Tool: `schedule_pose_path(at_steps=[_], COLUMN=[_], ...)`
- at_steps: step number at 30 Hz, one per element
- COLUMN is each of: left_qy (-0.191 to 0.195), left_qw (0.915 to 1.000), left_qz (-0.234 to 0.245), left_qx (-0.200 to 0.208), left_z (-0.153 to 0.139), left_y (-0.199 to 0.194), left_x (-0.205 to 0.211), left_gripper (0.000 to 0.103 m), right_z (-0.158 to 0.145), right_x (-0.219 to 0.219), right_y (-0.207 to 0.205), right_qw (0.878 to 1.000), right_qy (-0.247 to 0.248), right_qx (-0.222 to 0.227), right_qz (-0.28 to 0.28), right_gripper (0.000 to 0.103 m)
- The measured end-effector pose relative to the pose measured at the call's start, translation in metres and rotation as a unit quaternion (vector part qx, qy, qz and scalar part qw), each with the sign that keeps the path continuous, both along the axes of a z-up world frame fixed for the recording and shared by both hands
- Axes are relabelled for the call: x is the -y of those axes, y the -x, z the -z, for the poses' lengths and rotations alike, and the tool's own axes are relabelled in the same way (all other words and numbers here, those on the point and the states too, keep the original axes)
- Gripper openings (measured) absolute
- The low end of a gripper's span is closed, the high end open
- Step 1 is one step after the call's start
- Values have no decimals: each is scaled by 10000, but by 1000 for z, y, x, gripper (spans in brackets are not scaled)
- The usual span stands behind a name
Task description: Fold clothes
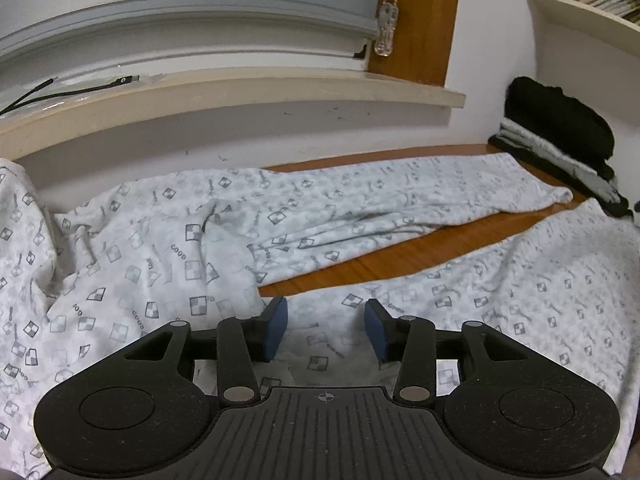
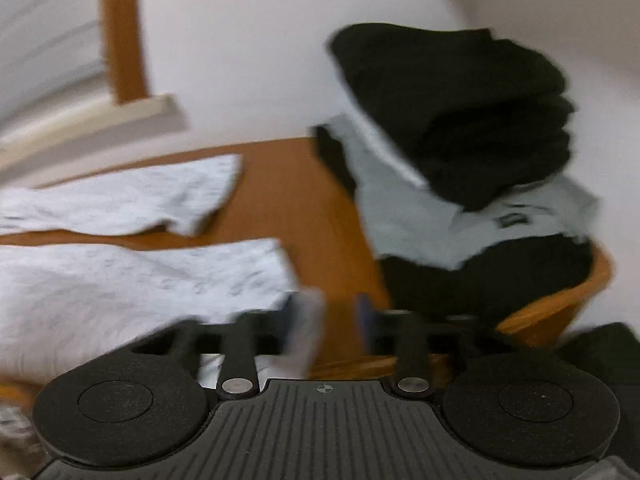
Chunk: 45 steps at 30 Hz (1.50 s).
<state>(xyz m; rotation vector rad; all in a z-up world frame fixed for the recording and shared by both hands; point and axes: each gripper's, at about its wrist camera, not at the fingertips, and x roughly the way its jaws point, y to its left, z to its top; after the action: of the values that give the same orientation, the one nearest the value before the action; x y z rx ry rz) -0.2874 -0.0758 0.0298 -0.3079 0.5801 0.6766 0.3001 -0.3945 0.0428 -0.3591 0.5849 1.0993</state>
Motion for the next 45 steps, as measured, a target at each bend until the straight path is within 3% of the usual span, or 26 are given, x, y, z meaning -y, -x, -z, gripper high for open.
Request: schedule_pose_path(at_steps=[3,8,13,14,16,17,23,28,31,34,41,45], left_qy=[-26,-119,-131,-125,-114,-112,-4,-117,-165,-193,-238,-219], left_qw=[10000,9998,9998,9998,9998,9999,9999,9987,9974,9950,9887,9854], left_qz=[-13,4,13,14,17,19,106,303,555,906,1392,1579], left_qx=[-32,-143,-152,-145,-130,-123,116,405,428,385,-511,-603], left_z=[0,1,1,1,1,1,0,-5,-10,-15,-3,0], left_y=[-2,-6,-6,-6,-5,-5,0,1,-8,-26,-76,-83], left_x=[1,5,5,5,4,4,7,14,21,29,23,19], left_gripper=[48,50,51,51,51,51,55,58,58,60,63,62], right_z=[5,33,43,43,42,38,-33,-78,-71,-58,-49,-50], right_x=[-19,-73,-93,-93,-92,-88,-16,5,-28,-47,-36,-15], right_y=[-6,-16,-16,-15,-11,-9,-10,-3,7,8,4,8], right_qw=[9992,9986,9963,9959,9955,9956,9853,9767,9880,9905,9870,9821], right_qy=[-253,-128,-238,-255,-299,-375,-1614,-2085,-1511,-1321,-1599,-1877], right_qx=[-291,-509,-775,-787,-766,-720,-518,-426,-15,-55,54,157], right_qz=[-120,-111,-299,-369,-469,-470,-197,-276,-307,-381,-115,9], right_gripper=[44,44,43,37,7,4,4,4,4,4,4,4])
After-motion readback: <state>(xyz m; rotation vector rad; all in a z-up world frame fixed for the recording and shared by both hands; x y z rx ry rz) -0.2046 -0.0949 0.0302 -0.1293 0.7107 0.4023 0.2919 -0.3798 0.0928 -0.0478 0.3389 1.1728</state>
